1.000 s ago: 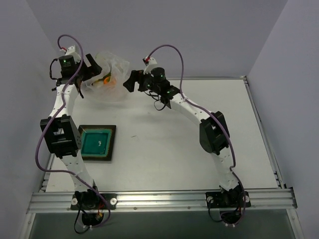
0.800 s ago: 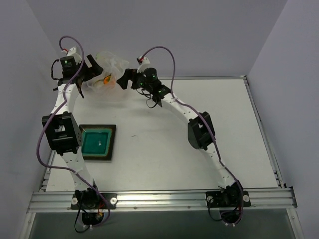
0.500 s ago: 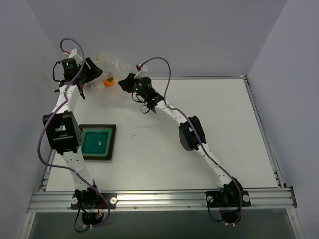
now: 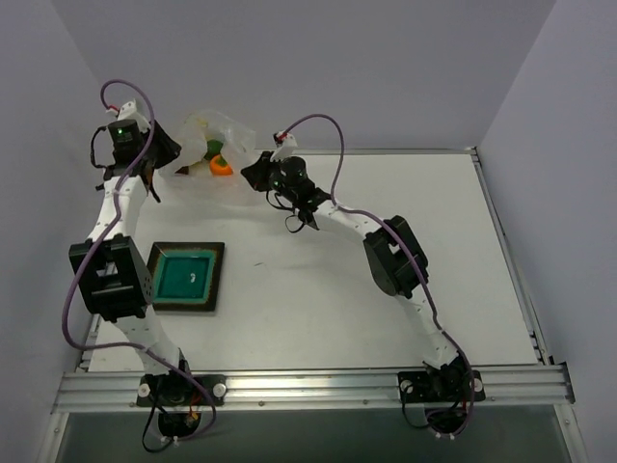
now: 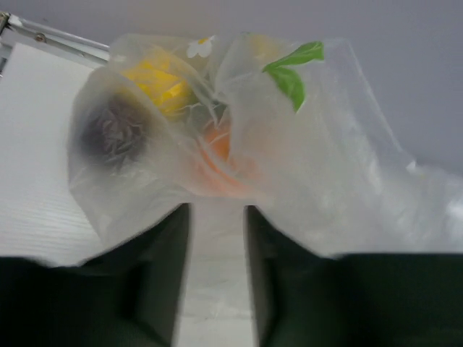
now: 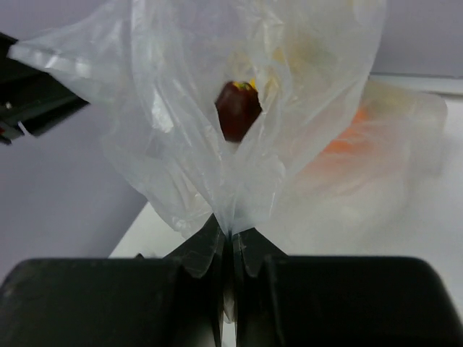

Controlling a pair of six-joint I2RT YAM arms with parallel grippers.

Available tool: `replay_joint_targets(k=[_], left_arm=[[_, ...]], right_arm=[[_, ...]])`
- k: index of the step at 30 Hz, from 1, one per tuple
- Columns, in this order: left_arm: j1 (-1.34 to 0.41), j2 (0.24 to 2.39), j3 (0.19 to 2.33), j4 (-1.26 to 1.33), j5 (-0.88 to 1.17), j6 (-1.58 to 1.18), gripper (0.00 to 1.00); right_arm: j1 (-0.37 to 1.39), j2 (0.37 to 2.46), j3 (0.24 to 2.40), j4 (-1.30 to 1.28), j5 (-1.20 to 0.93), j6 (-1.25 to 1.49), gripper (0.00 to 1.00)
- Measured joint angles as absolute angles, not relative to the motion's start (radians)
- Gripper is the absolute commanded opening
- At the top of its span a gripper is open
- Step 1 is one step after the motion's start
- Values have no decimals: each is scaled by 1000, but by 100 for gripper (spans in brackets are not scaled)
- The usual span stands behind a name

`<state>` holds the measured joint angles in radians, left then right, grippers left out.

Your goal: Take the fake fruits out of the plastic bag

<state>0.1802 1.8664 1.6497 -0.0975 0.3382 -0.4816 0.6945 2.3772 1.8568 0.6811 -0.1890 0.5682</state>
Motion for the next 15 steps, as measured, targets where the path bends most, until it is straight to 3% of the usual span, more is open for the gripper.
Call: replay_joint_targets(k=[3, 9, 15], left_arm=[[184, 1727, 1533, -84, 326, -458, 96], [179, 1486, 1341, -96, 319, -413, 94], [86, 1535, 1407, -169, 300, -296, 94]], right_arm=[[693, 2333, 1852, 702, -200, 573, 0], [680, 2306, 1812, 737, -233, 593, 0], [670, 2306, 1739, 727, -260, 607, 0]])
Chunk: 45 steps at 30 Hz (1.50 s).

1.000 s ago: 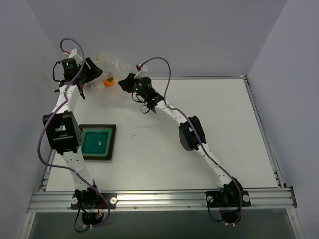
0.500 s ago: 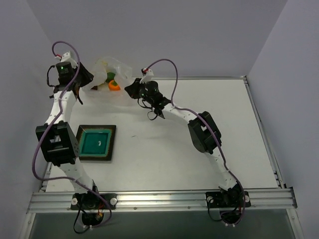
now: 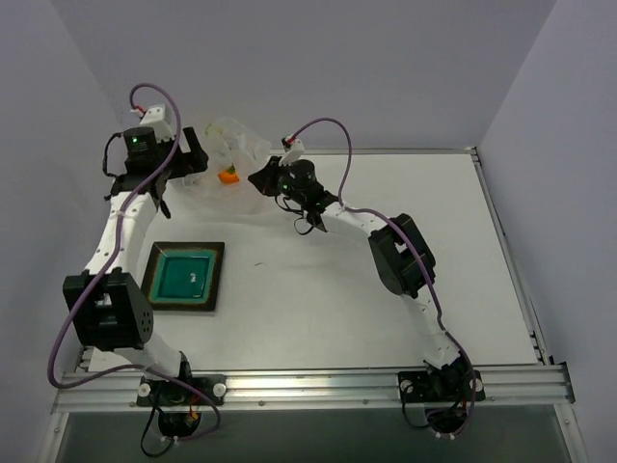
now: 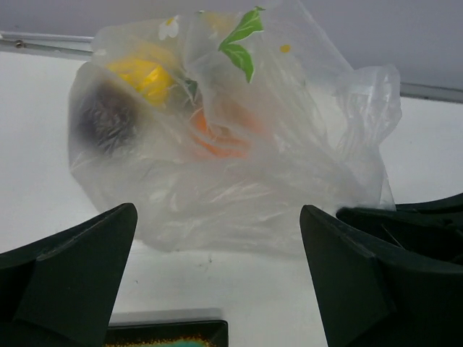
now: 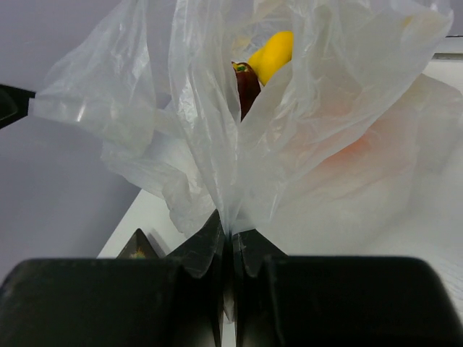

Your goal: Take the fake fruits out of the plastic bag

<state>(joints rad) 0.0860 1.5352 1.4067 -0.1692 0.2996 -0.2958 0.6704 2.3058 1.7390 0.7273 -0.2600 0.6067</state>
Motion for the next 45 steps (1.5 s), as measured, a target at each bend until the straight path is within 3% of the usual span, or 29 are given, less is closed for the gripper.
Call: replay_joint_targets(k=[6, 13, 16, 17, 18, 26, 35, 41, 45], left_arm=[[19, 1777, 1642, -258, 271, -196, 94], [-17, 1916, 1753, -374, 260, -137, 96], [-41, 1967, 1784, -379, 249, -134, 48], [-45, 1975, 1784, -382, 246, -135, 14], [-47, 1982, 1784, -384, 243, -138, 3], [-27, 1961, 1787, -366, 168, -178, 2], [94, 1766, 1856, -307, 193, -360, 2], [142, 1750, 1995, -315, 210, -410, 2], [144, 1739, 1980, -308, 230, -429, 2]], right_arm=[[668, 2302, 1725, 719, -277, 598, 0], [667, 2296, 1726, 712, -290, 595, 0], [667, 2296, 1726, 711, -294, 595, 0], [667, 2296, 1726, 710, -295, 594, 0], [667, 2296, 1726, 709, -295, 594, 0], [666, 2296, 1726, 700, -297, 595, 0], [672, 2270, 1755, 651, -305, 592, 0], [689, 2235, 1908, 587, -307, 567, 0], [694, 2221, 2000, 567, -309, 545, 0]])
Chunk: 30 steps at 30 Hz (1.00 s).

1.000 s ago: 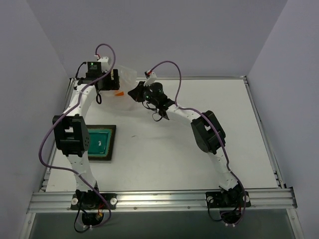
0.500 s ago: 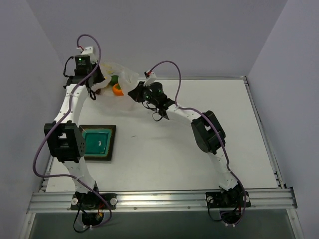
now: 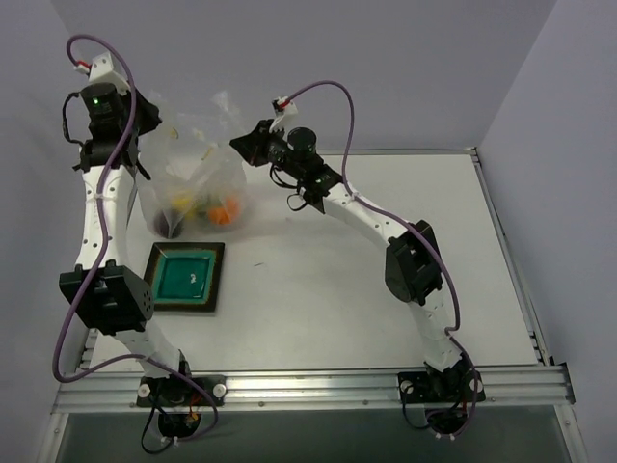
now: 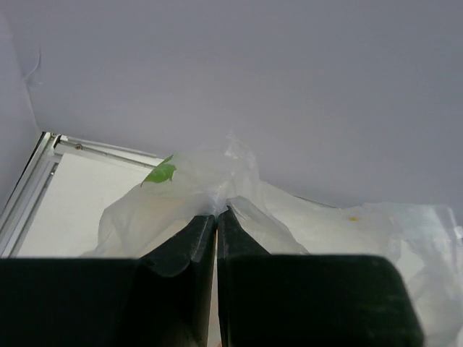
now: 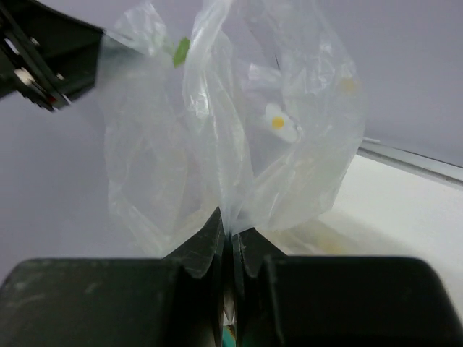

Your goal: Take the fake fruits out of the plastic bag

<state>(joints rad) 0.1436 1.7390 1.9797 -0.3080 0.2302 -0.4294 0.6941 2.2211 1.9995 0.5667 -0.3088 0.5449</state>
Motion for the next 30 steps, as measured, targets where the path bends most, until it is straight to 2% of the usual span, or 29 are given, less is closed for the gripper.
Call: replay_joint_targets(k=[4, 9, 21, 26, 30], left_arm=[[154, 1679, 1785, -274, 223, -434, 2], [175, 1745, 1764, -269, 264, -461, 2], [176, 1817, 2103, -311, 341, -493, 2], [176, 1794, 2100, -312, 340, -492, 2], [176, 1790, 2020, -309, 327, -485, 2]], right_arm=[[698, 2198, 1934, 581, -308, 542, 0], [696, 2205, 1828, 559, -308, 540, 0], [697, 2143, 1753, 540, -292, 493, 0], [700, 2090, 1763, 542, -292, 483, 0], [701, 2094, 1769, 540, -285, 481, 0]])
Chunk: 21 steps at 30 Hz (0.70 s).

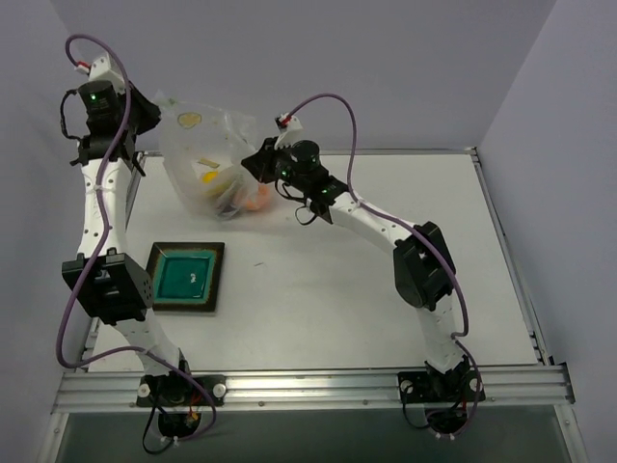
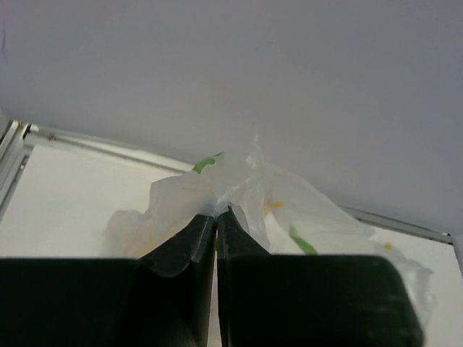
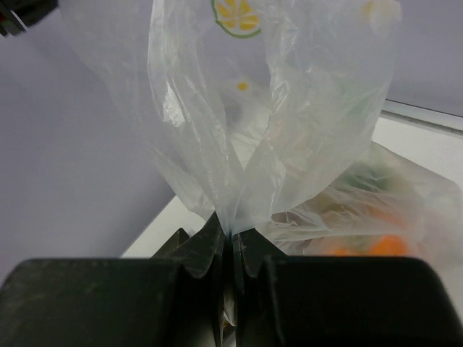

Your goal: Take the fake fruits out of the plastic bag

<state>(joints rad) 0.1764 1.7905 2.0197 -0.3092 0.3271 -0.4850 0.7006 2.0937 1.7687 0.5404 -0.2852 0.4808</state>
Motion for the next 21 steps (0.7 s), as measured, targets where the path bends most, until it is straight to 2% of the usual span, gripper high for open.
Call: replay_joint_targets(k=[6, 7, 8, 9, 13, 14, 15, 17, 21], left_arm=[[185, 1824, 1879, -317, 282, -466, 2], [188, 1841, 1875, -317, 275, -463, 8], [192, 1856, 1873, -317, 269, -457, 19], [195, 1871, 1873, -317, 263, -453, 40], [200, 1894, 1855, -315, 241, -457, 56], [200, 1888, 1841, -310, 235, -458, 68], [200, 1877, 1819, -305, 228, -458, 73], [200, 1833, 1751, -299, 204, -476, 81], [182, 1647, 1541, -289, 135, -492, 82]], right_arm=[[696, 2182, 1768, 541, -274, 487, 0], [695, 2202, 1765, 540, -272, 490, 0], [693, 2217, 1759, 539, -269, 493, 0], [690, 2231, 1744, 535, -265, 496, 0], [667, 2238, 1704, 513, -249, 500, 0], [661, 2238, 1701, 514, -243, 500, 0], [654, 2238, 1695, 519, -238, 500, 0], [643, 2238, 1681, 531, -225, 500, 0], [623, 2238, 1629, 558, -222, 519, 0]])
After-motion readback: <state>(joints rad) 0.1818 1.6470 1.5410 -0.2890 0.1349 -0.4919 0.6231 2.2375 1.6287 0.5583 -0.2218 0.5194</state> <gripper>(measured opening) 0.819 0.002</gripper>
